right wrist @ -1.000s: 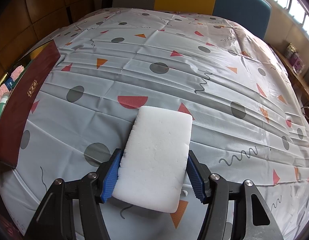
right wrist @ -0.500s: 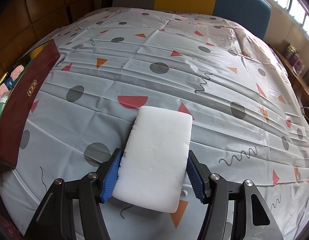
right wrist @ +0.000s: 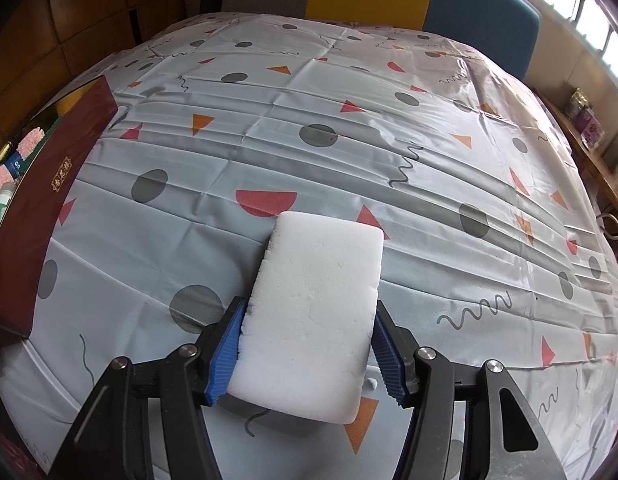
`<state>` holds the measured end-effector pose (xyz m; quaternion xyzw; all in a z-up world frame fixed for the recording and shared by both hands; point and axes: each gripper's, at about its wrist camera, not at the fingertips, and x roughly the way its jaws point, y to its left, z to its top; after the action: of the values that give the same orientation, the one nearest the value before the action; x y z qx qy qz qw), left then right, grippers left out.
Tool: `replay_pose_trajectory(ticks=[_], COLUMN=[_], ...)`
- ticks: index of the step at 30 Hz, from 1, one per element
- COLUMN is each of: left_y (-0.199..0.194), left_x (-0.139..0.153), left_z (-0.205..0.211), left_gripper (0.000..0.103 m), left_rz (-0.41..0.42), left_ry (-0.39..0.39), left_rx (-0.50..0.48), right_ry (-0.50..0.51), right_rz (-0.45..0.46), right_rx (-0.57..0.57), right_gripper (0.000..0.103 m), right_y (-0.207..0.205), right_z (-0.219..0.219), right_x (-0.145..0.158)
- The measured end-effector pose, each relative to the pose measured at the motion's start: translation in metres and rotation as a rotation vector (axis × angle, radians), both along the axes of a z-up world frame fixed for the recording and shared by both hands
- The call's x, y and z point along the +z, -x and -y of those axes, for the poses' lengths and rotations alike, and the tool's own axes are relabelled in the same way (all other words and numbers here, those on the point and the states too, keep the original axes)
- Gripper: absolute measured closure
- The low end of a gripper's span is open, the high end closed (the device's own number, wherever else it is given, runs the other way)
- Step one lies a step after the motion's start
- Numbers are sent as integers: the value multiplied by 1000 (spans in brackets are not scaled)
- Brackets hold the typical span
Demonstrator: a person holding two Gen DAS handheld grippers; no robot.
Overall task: Organize soft objects
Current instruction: 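Carry the red sock into the tray and lower it with the left gripper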
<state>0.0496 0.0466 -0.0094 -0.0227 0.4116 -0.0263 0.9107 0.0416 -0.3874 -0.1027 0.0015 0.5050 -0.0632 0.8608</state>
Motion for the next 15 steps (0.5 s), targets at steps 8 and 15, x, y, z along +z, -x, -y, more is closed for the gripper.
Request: replay_pose_trajectory(ticks=[8,15], left_y=[3,3], left_x=[1,0], left_z=[-2,-6], left_gripper=[65,65], left_rz=[6,5], left_ry=[17,25], left_rx=[-3,1], right_ry=[21,6], right_rz=[-18,-30], right_rx=[-67,-122], right_gripper=[45,46], right_y=[-1,1], right_z=[-5,-5], right_x=[2,3])
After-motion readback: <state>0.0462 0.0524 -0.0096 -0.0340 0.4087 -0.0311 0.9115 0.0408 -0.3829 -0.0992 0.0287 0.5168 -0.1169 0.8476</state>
